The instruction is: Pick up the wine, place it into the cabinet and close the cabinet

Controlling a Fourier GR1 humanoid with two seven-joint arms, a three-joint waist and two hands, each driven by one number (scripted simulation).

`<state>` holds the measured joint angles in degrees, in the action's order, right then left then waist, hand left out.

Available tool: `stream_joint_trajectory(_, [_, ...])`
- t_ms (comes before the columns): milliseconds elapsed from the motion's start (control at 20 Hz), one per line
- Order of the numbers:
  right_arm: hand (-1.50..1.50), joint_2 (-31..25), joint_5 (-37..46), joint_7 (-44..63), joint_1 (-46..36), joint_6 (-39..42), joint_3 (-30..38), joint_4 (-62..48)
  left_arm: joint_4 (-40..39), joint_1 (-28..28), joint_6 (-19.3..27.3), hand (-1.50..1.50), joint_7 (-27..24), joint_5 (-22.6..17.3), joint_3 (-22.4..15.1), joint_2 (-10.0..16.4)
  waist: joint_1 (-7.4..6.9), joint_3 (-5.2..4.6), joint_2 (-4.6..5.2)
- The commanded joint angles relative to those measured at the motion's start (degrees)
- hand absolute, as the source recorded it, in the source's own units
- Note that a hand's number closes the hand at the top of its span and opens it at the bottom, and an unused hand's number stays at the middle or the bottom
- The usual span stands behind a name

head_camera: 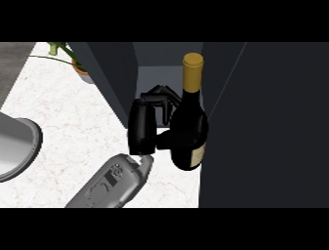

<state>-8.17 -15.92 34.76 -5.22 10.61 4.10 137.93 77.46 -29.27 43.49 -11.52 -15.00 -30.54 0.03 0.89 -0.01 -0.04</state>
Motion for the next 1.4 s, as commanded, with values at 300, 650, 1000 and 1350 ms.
stream_joint_trajectory(300, [-1.5,-1.0,-8.3,-0.6,6.2,2.8,3.3,8.0,-7.7,0.6,0.3,1.5,-9.1,-1.4,1.5,0.0,0.25,0.02,0.01])
stream_joint_trajectory(650, [-1.5,-1.3,-7.8,3.8,2.7,0.5,1.8,8.4,-11.6,-1.9,-2.9,1.5,-13.9,-4.4,6.7,0.0,-0.02,-0.02,0.03])
stream_joint_trajectory(1000, [-1.5,2.3,-2.4,2.4,1.9,-1.8,-2.6,7.0,-17.0,-5.3,-7.1,1.5,-10.5,-5.4,10.7,0.0,-0.18,-0.01,0.02])
stream_joint_trajectory(1350, [-1.5,2.0,-3.1,-2.1,5.3,1.1,-1.4,5.8,-28.1,-11.8,-12.2,1.5,-13.9,-7.8,17.1,0.0,0.27,0.01,0.16])
